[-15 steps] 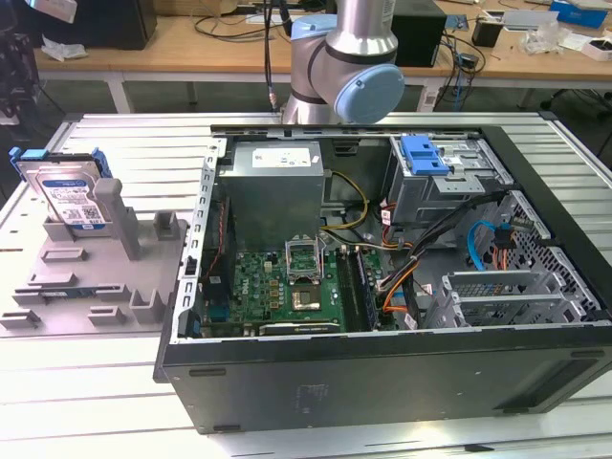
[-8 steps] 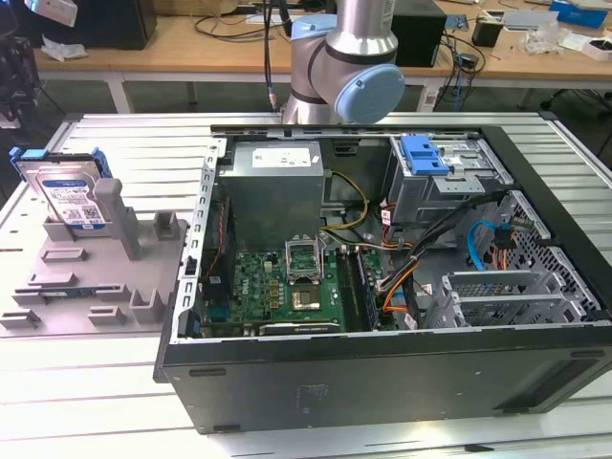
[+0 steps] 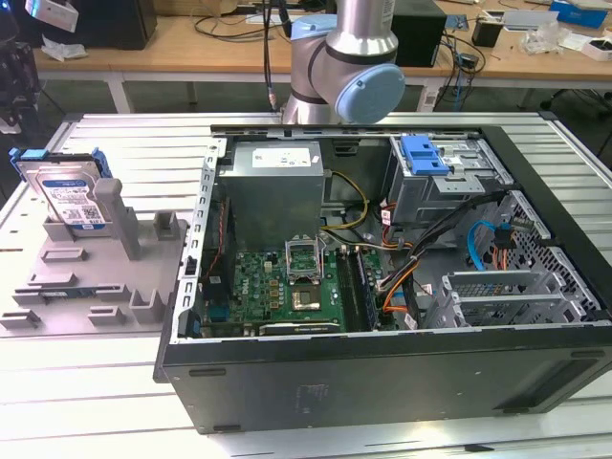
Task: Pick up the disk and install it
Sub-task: 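Pick up the disk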
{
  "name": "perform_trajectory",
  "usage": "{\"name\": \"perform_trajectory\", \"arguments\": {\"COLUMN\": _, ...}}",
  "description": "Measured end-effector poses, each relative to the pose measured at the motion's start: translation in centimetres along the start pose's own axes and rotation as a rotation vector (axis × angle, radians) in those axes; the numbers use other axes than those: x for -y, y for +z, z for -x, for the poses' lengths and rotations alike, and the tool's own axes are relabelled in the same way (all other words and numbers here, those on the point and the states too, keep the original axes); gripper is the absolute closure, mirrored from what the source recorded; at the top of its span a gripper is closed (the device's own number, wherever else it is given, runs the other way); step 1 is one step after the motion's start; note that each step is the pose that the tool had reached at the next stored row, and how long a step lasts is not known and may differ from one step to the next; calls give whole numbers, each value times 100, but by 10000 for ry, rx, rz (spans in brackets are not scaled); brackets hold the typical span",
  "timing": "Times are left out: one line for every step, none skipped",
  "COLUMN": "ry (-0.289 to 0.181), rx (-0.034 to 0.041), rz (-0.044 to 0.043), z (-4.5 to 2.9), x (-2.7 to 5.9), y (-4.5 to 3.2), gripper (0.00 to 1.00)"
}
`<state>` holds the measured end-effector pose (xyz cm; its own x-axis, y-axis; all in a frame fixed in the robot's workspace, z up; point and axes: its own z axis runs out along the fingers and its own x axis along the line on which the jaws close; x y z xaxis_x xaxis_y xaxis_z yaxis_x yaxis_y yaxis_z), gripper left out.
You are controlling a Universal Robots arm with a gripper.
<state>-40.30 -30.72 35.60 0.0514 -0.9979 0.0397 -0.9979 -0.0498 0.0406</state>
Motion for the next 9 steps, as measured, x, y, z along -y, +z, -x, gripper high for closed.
{"name": "perform_trajectory", "arguments": {"ry": -5, "rx": -1, "rz": 1, "z": 0, "x": 0, "y": 8, "gripper": 58}}
{"name": "perform_trajectory", "arguments": {"ry": -10, "rx": -1, "rz": 1, "z": -1, "x": 1, "y": 14, "gripper": 58}}
{"name": "perform_trajectory", "arguments": {"ry": -15, "rx": -1, "rz": 2, "z": -1, "x": 1, "y": 21, "gripper": 58}}
{"name": "perform_trajectory", "arguments": {"ry": -18, "rx": -1, "rz": 1, "z": -1, "x": 1, "y": 28, "gripper": 58}}
{"name": "perform_trajectory", "arguments": {"ry": -20, "rx": -1, "rz": 1, "z": 0, "x": 2, "y": 36, "gripper": 58}}
{"name": "perform_trajectory", "arguments": {"ry": -23, "rx": -1, "rz": 1, "z": 0, "x": 2, "y": 42, "gripper": 58}}
{"name": "perform_trajectory", "arguments": {"ry": -25, "rx": -1, "rz": 1, "z": 0, "x": 2, "y": 51, "gripper": 58}}
{"name": "perform_trajectory", "arguments": {"ry": -27, "rx": -2, "rz": 1, "z": 0, "x": 2, "y": 56, "gripper": 58}}
{"name": "perform_trajectory", "arguments": {"ry": -30, "rx": -2, "rz": 0, "z": 1, "x": 3, "y": 64, "gripper": 58}}
